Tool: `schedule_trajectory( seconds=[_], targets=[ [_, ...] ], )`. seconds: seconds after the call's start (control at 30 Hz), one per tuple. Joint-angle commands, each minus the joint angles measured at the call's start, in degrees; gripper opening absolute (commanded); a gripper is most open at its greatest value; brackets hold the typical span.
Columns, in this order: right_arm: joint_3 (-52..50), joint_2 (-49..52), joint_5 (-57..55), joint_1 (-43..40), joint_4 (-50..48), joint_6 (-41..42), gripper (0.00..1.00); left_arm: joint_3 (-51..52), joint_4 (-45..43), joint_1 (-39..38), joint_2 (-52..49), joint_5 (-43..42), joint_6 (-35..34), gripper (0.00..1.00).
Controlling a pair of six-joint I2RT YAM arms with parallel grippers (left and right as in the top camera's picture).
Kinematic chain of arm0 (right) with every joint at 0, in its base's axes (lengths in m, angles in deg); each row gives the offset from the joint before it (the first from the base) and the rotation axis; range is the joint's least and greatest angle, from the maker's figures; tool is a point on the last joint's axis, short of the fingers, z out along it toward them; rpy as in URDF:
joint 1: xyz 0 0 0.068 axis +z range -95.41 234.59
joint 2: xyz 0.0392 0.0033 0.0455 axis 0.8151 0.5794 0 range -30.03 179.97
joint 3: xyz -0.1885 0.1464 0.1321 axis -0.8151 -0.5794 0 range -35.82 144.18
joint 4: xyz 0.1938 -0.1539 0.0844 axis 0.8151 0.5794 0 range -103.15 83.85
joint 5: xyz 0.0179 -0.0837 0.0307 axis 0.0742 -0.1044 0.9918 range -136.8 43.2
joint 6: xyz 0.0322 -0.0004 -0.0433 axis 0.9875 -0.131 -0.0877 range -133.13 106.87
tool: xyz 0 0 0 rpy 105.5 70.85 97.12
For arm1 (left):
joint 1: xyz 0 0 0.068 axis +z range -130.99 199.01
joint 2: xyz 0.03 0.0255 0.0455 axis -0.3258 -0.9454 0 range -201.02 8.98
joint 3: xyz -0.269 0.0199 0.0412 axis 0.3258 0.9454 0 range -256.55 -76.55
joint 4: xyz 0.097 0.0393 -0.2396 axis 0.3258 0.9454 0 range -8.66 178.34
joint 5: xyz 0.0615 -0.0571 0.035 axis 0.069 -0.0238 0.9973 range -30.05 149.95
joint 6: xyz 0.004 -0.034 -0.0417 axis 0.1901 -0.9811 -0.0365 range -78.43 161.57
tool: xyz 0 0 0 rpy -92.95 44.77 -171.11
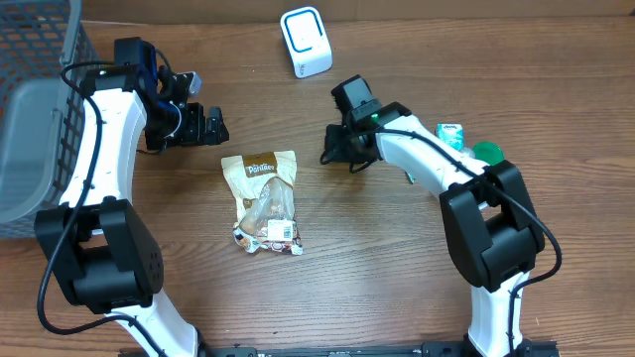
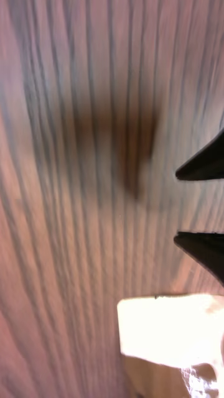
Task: Scan the item barcode
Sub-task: 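Release the wipes pack and move the right gripper over the Pantree pouch, then lower the right gripper and pinch the top of the Pantree pouch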
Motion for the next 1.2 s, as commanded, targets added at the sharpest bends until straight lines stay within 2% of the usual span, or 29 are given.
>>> schedule_trajectory(
  seconds=[0.0,0.03,0.1,0.3,0.57,0.77,0.83,0.9,0.97,1.0,1.07,1.17],
  targets=[
    [-0.33,-0.52,2.56,1.27,-0.52,0.11,0.56,-0.44,-0.04,0.0,0.59,-0.09,-1.18,1.0],
    [-0.33,-0.52,3.3,1.42,-0.46,0.13,0.62,-0.44,-0.02,0.0,0.59,-0.09,-1.18,1.0],
    [-0.33,-0.52,5.81,1.81,-0.42,0.11,0.65,-0.44,-0.02,0.0,0.59,-0.09,-1.18,1.0],
    [-0.33,-0.52,11.98,3.98,-1.7,0.11,0.69,-0.44,-0.02,0.0,0.59,-0.09,-1.18,1.0],
    [-0.33,-0.52,11.08,9.38,-5.66,-0.24,0.76,-0.44,-0.02,-0.02,0.59,-0.09,-1.18,1.0],
    [-0.33,-0.52,2.78,14.56,-11.56,-2.05,0.79,-0.44,-0.04,0.0,0.59,-0.09,-1.18,0.99],
    [-0.33,-0.52,2.73,15.78,-12.17,-3.74,0.74,-0.44,-0.02,0.0,0.59,-0.07,-1.18,1.0],
    [-0.33,-0.52,2.6,17.07,-12.5,-4.7,0.63,-0.44,-0.02,0.0,0.59,-0.09,-1.18,1.0],
    [-0.35,-0.52,2.47,18.12,-12.68,-4.7,0.5,-0.44,-0.04,0.0,0.59,-0.09,-1.18,1.0],
    [-0.35,-0.52,1.95,18.69,-12.81,-4.68,0.35,-0.44,-0.04,0.0,0.59,-0.09,-1.18,1.0],
    [-0.35,-0.52,0.52,18.99,-12.85,-4.66,0.24,-0.44,-0.04,0.0,0.59,-0.07,-1.18,1.0],
    [-0.37,-0.52,-2.1,19.04,-12.87,-4.66,0.23,-0.44,-0.02,0.0,0.59,-0.09,-1.2,1.0]
  ],
)
